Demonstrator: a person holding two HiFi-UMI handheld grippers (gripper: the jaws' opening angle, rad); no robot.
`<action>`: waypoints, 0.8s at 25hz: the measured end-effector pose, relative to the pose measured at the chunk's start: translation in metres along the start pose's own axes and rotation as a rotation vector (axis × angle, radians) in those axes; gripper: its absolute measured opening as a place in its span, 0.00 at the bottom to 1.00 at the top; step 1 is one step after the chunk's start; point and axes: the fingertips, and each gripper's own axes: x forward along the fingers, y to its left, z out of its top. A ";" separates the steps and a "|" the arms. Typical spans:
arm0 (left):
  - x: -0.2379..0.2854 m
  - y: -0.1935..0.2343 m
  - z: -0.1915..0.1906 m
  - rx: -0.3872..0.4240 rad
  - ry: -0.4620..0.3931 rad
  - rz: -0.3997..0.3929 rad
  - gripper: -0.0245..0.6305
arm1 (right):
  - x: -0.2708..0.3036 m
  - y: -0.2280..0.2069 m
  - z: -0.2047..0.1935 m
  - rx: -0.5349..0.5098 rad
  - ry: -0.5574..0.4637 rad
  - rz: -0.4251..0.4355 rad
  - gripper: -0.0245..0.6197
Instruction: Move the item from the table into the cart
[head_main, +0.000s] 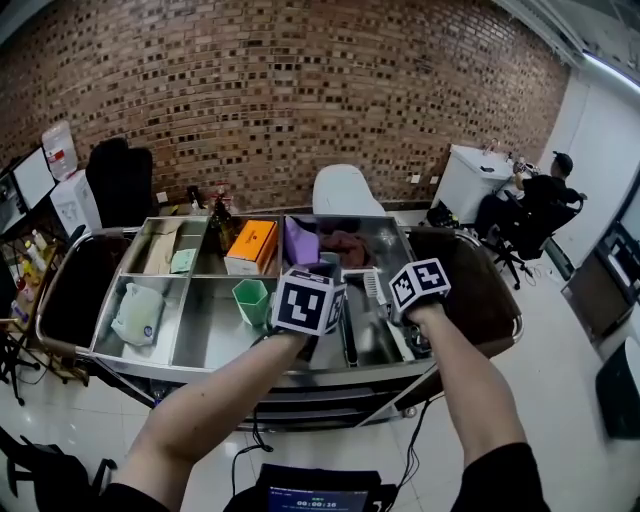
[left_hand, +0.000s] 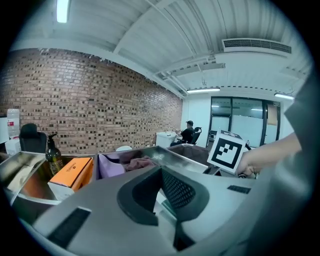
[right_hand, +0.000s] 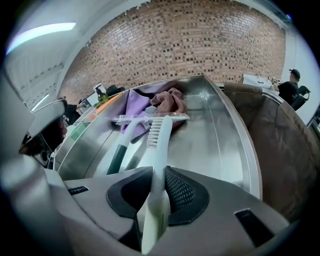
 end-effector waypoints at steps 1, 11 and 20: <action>0.003 0.001 -0.003 0.007 0.004 -0.003 0.06 | 0.003 -0.002 0.000 0.003 0.003 -0.006 0.16; 0.004 0.014 -0.010 -0.016 -0.011 0.013 0.06 | 0.008 -0.008 0.000 -0.001 0.013 -0.025 0.19; -0.016 -0.002 -0.005 -0.016 -0.039 0.003 0.06 | -0.044 0.008 0.026 0.009 -0.175 0.024 0.27</action>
